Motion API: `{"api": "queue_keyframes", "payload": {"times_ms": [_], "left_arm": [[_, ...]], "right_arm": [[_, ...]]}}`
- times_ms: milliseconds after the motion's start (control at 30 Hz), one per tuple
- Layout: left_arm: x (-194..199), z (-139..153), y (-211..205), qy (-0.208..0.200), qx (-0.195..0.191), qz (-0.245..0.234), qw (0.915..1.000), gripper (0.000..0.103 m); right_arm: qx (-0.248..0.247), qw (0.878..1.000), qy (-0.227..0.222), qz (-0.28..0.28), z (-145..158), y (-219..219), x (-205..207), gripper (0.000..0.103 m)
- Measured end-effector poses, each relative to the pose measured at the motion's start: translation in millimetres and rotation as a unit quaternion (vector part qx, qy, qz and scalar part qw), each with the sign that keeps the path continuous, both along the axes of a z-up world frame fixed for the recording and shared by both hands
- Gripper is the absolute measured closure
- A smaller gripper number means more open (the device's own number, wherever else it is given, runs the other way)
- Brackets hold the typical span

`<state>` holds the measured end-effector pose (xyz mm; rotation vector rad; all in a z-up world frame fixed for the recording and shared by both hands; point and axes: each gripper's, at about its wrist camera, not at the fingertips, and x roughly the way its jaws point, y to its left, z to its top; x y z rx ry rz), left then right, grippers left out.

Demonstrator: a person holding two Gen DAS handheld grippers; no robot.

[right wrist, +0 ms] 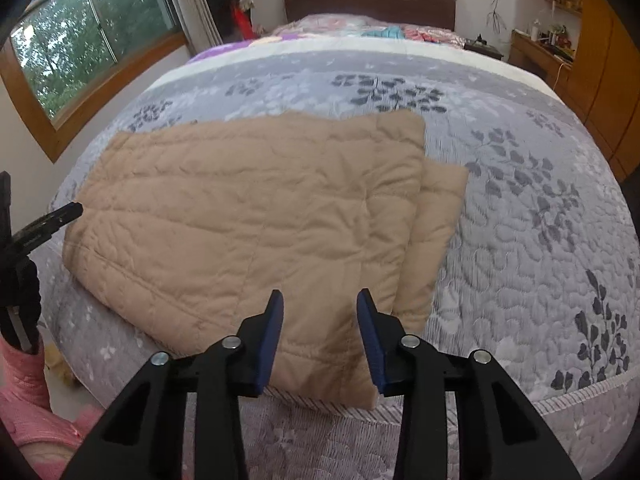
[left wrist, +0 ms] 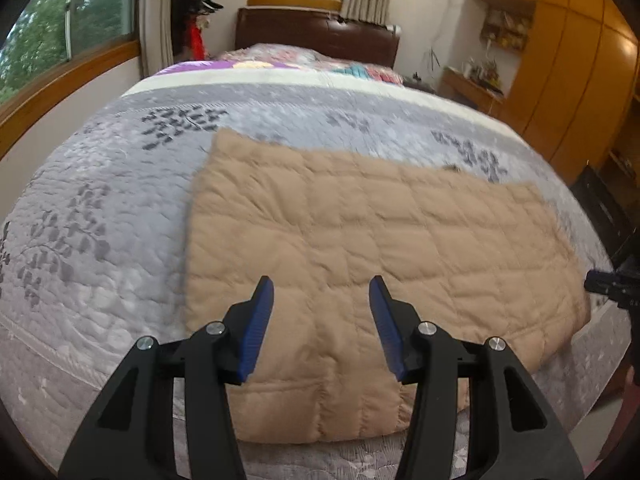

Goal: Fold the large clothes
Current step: 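Lay the folded layer down and open both tools, then grasp the coat side edge with the left tool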

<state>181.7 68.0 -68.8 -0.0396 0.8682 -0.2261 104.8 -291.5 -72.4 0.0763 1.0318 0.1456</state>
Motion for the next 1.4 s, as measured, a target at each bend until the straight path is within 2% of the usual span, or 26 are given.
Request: {"api": "queue_keyframes", "payload": {"times_ms": [200, 367, 533, 633, 767, 867, 1000, 1133, 1333, 1400], "left_arm": [[6, -30, -6, 0.028, 0.015, 0.001, 0.9995, 0.053], [5, -41, -2, 0.027, -0.002, 0.006, 0.9996, 0.052], [-3, -29, 0, 0.027, -0.012, 0.019, 0.9994, 0.053], [-19, -14, 13, 0.025, -0.035, 0.04, 0.9983, 0.048], [-51, 2, 41, 0.018, -0.063, 0.095, 0.9933, 0.046], [-72, -4, 64, 0.04, -0.099, 0.143, 0.9839, 0.045], [-81, -24, 79, 0.079, -0.161, 0.162, 0.9703, 0.045], [-79, -48, 90, 0.108, -0.24, 0.177, 0.9484, 0.045], [-72, -69, 105, 0.096, -0.328, 0.203, 0.9175, 0.045], [-70, -72, 109, 0.084, -0.342, 0.211, 0.9118, 0.045]], "right_arm": [[0.01, 1.0, 0.024, -0.009, -28, -6, 4, 0.069], [0.009, 1.0, 0.018, -0.011, -45, -2, 4, 0.069], [0.022, 0.999, 0.018, -0.016, -36, -6, 2, 0.069], [0.029, 1.0, 0.001, -0.01, -17, -11, -8, 0.069], [0.021, 1.0, 0.0, -0.002, -4, -12, -14, 0.069], [0.012, 1.0, 0.017, 0.0, -9, -13, -11, 0.069], [0.005, 0.999, 0.039, -0.004, -25, -16, -6, 0.068], [0.017, 0.999, 0.044, -0.005, -32, -20, -5, 0.068], [0.019, 0.999, 0.044, 0.0, -36, -20, -4, 0.067], [0.021, 0.999, 0.047, 0.0, -38, -21, -3, 0.067]]}}
